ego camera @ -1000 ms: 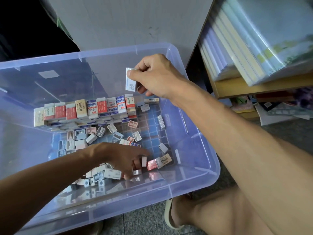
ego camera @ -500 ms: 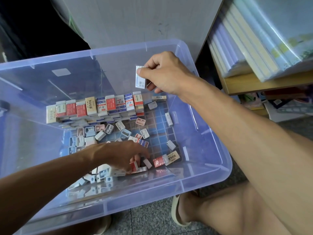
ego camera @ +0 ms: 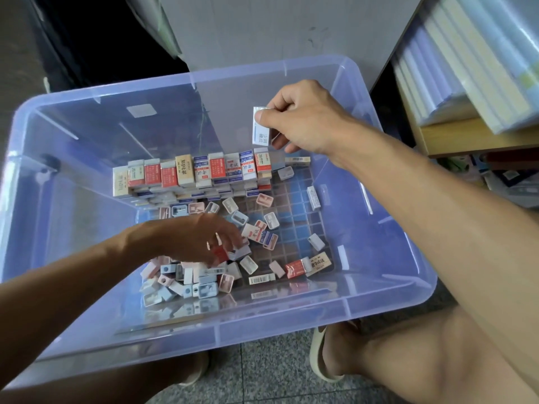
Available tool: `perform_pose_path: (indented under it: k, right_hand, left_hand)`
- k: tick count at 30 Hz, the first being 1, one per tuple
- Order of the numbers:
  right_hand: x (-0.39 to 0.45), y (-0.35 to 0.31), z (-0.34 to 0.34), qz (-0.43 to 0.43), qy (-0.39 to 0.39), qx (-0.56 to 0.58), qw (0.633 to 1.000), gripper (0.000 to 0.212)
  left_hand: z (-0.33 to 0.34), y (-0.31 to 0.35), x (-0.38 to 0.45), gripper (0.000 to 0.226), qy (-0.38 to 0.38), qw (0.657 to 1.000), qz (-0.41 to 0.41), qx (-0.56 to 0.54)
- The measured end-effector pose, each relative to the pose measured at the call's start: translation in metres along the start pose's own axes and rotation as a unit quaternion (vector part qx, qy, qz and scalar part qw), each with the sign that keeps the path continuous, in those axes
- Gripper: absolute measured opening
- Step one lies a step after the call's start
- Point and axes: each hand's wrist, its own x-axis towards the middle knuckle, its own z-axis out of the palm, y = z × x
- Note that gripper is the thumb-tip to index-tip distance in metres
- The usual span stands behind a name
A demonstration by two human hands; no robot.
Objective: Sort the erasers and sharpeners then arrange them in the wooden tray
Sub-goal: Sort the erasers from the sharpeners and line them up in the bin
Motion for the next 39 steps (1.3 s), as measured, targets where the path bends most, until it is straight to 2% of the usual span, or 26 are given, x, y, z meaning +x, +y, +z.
perform_pose_path:
  k: [3, 6, 10, 14, 17, 22, 27, 30, 32, 35, 39]
  right_hand:
    - [0.0, -0.003, 0.005, -0.001, -0.006, -0.004, 1.0, 0.015]
    - [0.001, -0.006, 0.011, -0.012, -0.004, -0.016, 1.0, 0.018]
    - [0.001, -0.007, 0.016, -0.024, -0.01, -0.03, 0.999, 0.021]
    - [0.002, -0.006, 0.016, -0.025, -0.008, -0.034, 0.999, 0.022]
    - [0.003, -0.006, 0.017, -0.022, -0.006, -0.031, 0.999, 0.021]
    - [0.004, -0.005, 0.017, -0.02, -0.008, -0.032, 0.999, 0.018]
    - [0.005, -0.007, 0.017, -0.003, -0.017, -0.003, 1.0, 0.015]
    - [0.008, -0.003, 0.022, 0.038, -0.076, 0.007, 0.996, 0.015]
    - [0.01, 0.002, 0.029, 0.074, -0.114, 0.001, 0.991, 0.015]
    - [0.013, 0.013, 0.045, 0.115, -0.124, 0.014, 0.985, 0.016]
    - [0.023, 0.023, 0.071, 0.122, -0.085, -0.012, 0.989, 0.007]
  left_hand:
    - [0.014, -0.01, -0.008, 0.043, 0.023, 0.997, -0.022, 0.076]
    - [0.025, -0.012, -0.005, 0.033, 0.071, 0.991, 0.013, 0.115]
    - [0.03, -0.014, 0.0, 0.019, 0.099, 0.977, 0.052, 0.181]
    - [0.029, -0.017, 0.0, 0.008, 0.134, 0.973, 0.093, 0.164]
    - [0.024, -0.013, -0.002, 0.015, 0.151, 0.976, 0.092, 0.123]
    - [0.028, -0.008, -0.001, 0.016, 0.168, 0.969, 0.093, 0.154]
    - [0.022, -0.006, -0.003, 0.018, 0.16, 0.983, 0.043, 0.079]
    - [0.013, 0.006, -0.01, 0.021, 0.171, 0.985, 0.008, 0.004]
    - [0.005, 0.011, -0.016, 0.023, 0.204, 0.978, -0.017, -0.038]
    - [-0.005, 0.012, -0.027, 0.024, 0.275, 0.951, -0.071, -0.125]
    - [-0.009, 0.009, -0.046, 0.023, 0.331, 0.89, -0.108, -0.293]
